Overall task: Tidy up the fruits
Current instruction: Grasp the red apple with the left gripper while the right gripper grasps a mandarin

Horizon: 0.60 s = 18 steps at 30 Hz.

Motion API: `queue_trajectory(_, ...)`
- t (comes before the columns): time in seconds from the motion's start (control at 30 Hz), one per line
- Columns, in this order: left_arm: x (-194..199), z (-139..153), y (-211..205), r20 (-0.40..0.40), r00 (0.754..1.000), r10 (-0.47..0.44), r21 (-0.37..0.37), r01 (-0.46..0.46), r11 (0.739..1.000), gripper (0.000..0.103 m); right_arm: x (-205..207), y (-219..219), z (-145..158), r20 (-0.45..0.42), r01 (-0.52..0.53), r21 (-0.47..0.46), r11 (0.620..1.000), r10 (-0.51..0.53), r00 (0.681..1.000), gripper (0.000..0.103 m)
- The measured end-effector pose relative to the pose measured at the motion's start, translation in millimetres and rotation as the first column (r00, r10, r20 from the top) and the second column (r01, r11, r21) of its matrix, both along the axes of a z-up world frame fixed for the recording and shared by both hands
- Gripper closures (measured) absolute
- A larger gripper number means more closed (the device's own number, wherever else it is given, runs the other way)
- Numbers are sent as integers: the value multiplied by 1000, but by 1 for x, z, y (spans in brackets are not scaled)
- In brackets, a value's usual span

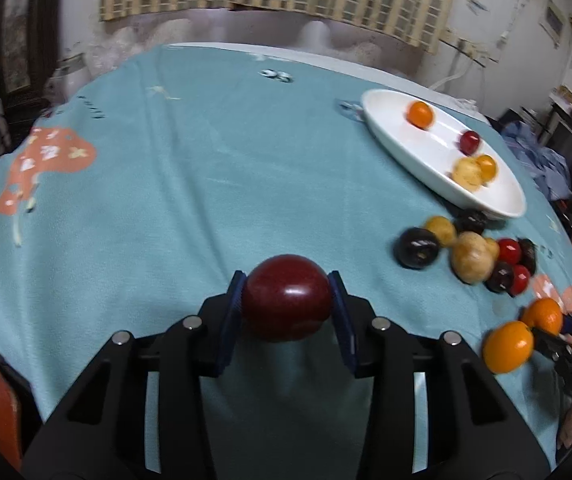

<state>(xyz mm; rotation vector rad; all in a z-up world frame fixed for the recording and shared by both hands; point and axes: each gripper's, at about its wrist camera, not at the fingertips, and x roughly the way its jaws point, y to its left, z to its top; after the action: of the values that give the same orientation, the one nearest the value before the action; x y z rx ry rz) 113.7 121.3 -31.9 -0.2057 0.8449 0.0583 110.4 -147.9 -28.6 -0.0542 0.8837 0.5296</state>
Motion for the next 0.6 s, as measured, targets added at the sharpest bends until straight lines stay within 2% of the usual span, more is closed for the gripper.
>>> queue_trajectory(0.17,-3,3,-12,23,998,-65,-14,66,998,61,1,-6,5,-1,18,30,999,-18,1000,61)
queue_trajectory(0.33,-8,10,-34,56,991,-123,35,121,992,61,4,-13,7,-5,38,62,997,-38,999,61)
queue_trajectory(0.47,-4,28,-51,93,983,-161,12,161,987,61,6,-24,30,47,63,130,990,-69,996,61)
queue_trajectory(0.6,25,58,-76,128,970,-207,48,203,978,61,28,-34,63,101,100,153,983,-116,988,61)
